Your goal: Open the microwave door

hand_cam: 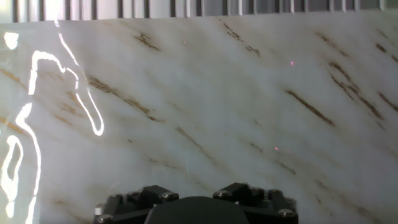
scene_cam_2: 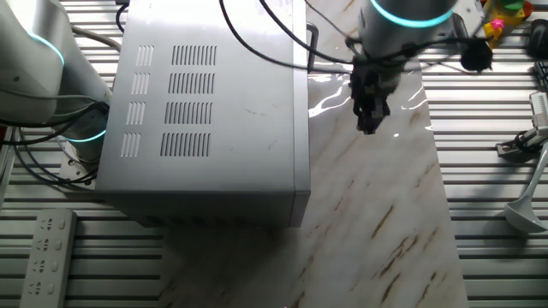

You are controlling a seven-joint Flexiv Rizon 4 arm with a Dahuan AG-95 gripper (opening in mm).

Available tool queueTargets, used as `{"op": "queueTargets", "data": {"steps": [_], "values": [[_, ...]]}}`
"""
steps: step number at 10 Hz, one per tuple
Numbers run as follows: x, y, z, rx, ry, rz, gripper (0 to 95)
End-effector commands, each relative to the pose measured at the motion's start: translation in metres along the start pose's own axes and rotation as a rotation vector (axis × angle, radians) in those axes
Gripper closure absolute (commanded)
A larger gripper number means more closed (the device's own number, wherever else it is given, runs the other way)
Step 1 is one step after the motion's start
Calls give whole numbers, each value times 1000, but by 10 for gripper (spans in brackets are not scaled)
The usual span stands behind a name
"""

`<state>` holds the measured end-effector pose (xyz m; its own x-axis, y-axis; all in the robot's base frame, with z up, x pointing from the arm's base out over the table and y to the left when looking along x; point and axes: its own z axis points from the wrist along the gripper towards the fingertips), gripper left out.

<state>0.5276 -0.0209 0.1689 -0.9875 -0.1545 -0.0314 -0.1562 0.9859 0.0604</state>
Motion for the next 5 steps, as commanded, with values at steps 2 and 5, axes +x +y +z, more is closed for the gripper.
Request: {"op": "queueTargets", "data": {"steps": [2, 5], "values": [[-22, -26, -3, -9, 21, -28, 950], [-35, -46, -11, -7, 33, -12, 950]]}}
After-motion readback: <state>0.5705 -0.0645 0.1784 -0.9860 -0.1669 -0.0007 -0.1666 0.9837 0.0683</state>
